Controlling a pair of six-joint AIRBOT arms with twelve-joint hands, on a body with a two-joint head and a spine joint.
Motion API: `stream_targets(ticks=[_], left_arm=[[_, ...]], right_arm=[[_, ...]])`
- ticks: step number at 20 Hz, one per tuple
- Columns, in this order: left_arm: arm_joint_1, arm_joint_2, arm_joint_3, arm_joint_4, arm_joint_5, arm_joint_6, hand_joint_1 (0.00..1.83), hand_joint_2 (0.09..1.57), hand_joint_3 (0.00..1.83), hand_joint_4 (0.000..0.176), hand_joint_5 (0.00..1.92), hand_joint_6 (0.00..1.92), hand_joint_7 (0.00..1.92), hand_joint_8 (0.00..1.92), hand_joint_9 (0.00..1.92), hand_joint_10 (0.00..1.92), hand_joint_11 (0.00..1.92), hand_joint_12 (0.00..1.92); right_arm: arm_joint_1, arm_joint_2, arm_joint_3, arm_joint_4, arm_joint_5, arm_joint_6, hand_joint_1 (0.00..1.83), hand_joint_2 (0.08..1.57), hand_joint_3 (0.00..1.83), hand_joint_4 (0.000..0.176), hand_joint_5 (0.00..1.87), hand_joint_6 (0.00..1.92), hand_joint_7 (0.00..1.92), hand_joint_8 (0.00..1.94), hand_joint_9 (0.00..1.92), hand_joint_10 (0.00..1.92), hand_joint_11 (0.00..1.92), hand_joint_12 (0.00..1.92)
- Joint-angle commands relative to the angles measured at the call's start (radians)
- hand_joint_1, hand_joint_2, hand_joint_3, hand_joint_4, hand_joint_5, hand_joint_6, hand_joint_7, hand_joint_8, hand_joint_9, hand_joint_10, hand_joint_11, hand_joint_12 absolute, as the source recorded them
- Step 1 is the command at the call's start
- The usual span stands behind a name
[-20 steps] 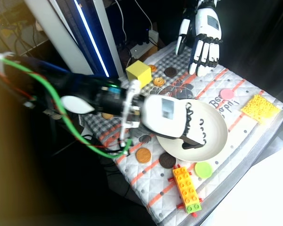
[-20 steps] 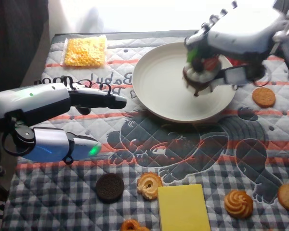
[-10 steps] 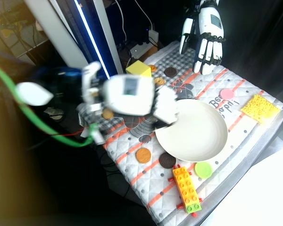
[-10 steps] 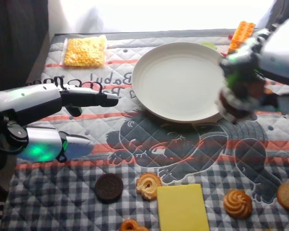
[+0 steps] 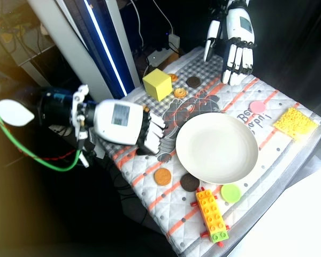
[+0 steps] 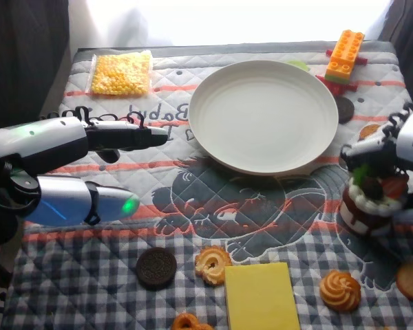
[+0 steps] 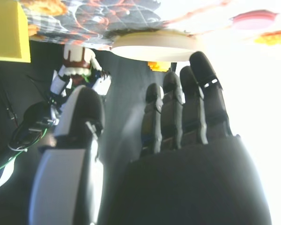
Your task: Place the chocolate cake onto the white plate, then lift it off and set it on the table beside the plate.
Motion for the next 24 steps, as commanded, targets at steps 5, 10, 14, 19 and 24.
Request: stream_targets(ticks=[5, 10, 14, 19, 24], left_arm=[[-0.012, 0.021, -0.003, -0.019, -0.129, -0.006, 0.61, 1.26, 0.0, 0.056, 0.18, 0.0, 0.19, 0.0, 0.05, 0.36, 0.0, 0.78], [-0.015, 0.041, -0.013, -0.023, -0.141, -0.007, 0.52, 1.28, 0.0, 0.078, 0.05, 0.02, 0.07, 0.0, 0.02, 0.16, 0.0, 0.69], [-0.011, 0.079, -0.029, -0.036, -0.176, -0.007, 0.57, 1.25, 0.0, 0.04, 0.02, 0.01, 0.07, 0.0, 0.05, 0.14, 0.0, 0.86], [-0.003, 0.102, -0.041, -0.061, -0.248, -0.007, 0.55, 1.21, 0.0, 0.099, 0.05, 0.0, 0.07, 0.01, 0.02, 0.11, 0.0, 0.77], [-0.001, 0.099, -0.036, -0.097, -0.324, -0.007, 0.56, 1.2, 0.0, 0.106, 0.0, 0.0, 0.0, 0.0, 0.0, 0.0, 0.0, 0.06]], right_arm=[[0.002, 0.026, -0.012, 0.029, 0.104, 0.001, 0.74, 1.0, 0.0, 0.125, 0.0, 0.01, 0.0, 0.0, 0.0, 0.02, 0.0, 0.32], [0.002, 0.15, -0.083, 0.028, 0.204, 0.0, 0.76, 0.95, 0.0, 0.091, 0.0, 0.0, 0.0, 0.0, 0.0, 0.0, 0.0, 0.0], [0.003, 0.229, -0.132, 0.042, 0.319, -0.007, 0.58, 0.98, 0.0, 0.071, 0.0, 0.0, 0.0, 0.0, 0.0, 0.0, 0.0, 0.0], [0.002, 0.248, -0.169, 0.137, 0.417, -0.127, 0.58, 1.07, 0.03, 0.075, 0.0, 0.0, 0.0, 0.0, 0.0, 0.0, 0.0, 0.0], [-0.03, 0.233, -0.182, 0.21, 0.466, -0.205, 0.58, 1.08, 0.02, 0.054, 0.0, 0.0, 0.0, 0.0, 0.0, 0.0, 0.0, 0.0]])
